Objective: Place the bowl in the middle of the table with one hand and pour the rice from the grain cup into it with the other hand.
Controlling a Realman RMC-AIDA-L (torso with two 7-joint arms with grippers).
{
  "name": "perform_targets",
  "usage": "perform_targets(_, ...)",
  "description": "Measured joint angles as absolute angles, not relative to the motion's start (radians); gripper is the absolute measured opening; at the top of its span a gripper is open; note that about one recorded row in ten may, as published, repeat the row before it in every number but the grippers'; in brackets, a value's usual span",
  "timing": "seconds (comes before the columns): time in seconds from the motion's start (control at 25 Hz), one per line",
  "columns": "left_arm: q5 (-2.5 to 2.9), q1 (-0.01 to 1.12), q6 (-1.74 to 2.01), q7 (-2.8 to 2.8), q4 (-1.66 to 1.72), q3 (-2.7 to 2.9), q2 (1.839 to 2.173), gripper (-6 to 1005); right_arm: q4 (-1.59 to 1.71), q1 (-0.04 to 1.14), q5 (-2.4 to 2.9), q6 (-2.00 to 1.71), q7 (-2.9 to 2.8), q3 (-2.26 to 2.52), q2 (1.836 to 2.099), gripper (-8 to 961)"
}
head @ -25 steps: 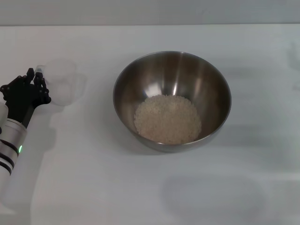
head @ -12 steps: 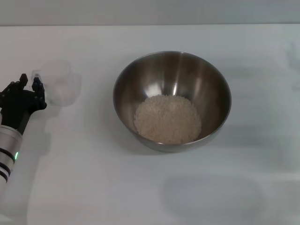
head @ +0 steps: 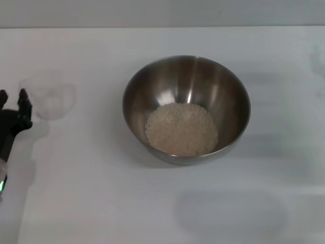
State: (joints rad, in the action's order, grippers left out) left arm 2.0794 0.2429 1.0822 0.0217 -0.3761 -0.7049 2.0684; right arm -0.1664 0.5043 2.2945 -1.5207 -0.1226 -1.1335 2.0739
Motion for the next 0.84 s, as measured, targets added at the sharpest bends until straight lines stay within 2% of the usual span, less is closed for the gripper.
perform_targets(0.16, 2.082, 0.195, 1.195, -0.083, -0.350, -0.631, 2.066, 419, -0.163, 0.500, 2.292, -1.526, -0.121, -1.137, 2.074, 680)
perform_targets(0.4, 2.082, 0.212, 1.208, -0.097, -0.328, -0.598, 2.067, 419, -0.164, 0.500, 2.291, -1.528, -0.122, -1.146, 2.074, 680)
perform_targets(0.6, 2.080, 0.161, 1.294, -0.110, -0.324, -0.602, 2.066, 419, -0.162, 0.498, 2.290, -1.530, -0.122, -1.156, 2.074, 680)
perform_targets(0.84, 2.081, 0.158, 1.392, -0.140, -0.298, -0.592, 2.068, 419, -0.164, 0.491, 2.290, -1.537, -0.122, -1.157, 2.074, 680)
